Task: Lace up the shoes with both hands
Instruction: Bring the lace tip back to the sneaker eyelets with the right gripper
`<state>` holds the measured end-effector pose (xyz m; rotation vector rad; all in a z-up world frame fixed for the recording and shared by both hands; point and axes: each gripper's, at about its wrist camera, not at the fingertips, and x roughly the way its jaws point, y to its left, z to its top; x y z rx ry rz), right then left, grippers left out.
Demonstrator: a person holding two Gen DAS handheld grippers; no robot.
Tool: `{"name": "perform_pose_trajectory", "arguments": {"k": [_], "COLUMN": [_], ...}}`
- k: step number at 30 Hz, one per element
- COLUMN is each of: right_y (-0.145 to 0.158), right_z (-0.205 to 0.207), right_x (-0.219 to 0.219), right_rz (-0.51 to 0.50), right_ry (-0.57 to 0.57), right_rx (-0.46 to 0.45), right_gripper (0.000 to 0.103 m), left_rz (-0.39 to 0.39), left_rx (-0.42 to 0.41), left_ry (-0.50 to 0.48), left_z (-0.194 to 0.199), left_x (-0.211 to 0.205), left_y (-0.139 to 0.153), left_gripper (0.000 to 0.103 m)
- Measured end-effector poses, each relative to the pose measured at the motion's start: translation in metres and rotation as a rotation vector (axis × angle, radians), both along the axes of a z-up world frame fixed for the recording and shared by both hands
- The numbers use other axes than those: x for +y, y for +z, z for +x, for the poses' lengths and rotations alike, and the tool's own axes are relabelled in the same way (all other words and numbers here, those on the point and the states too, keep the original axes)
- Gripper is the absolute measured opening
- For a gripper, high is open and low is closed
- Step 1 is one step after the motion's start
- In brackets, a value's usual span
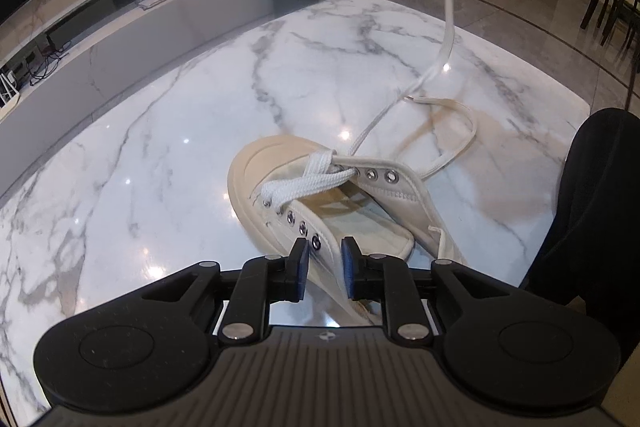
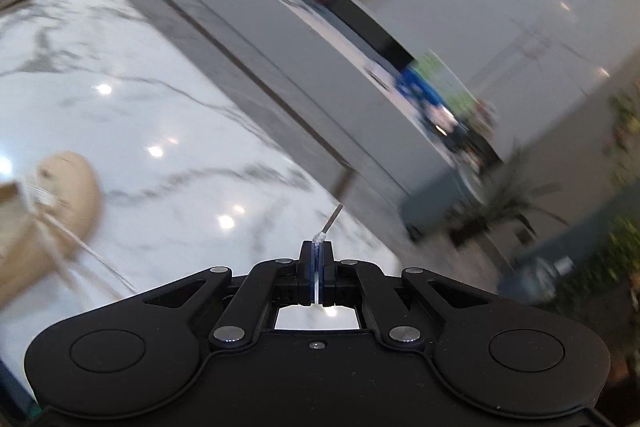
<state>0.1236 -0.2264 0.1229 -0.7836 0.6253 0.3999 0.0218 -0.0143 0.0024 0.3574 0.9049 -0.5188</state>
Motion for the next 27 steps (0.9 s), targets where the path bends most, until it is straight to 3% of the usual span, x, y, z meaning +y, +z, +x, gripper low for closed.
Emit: {"name": "perform_pose_trajectory", "arguments": {"k": [15, 27], "right_y": [-0.056, -0.094], "right_z": [-0.035, -0.062], "right_x": [0.103, 0.119], "right_rz": [0.047, 0.027], "right_ry": [0.436, 0.585], "right_rx": [0.205, 0.315], "right_gripper": [0.0, 0.0], "left_rz": [-0.008, -0.023], "left_rx": [0.021, 0.043], "left_ry": [-0.005, 0.005], "left_z": [0.005, 0.007], "left_x": [0.003, 0.01], "left_y": [-0.001, -0.002], "left_gripper": [0.016, 0.016]}}
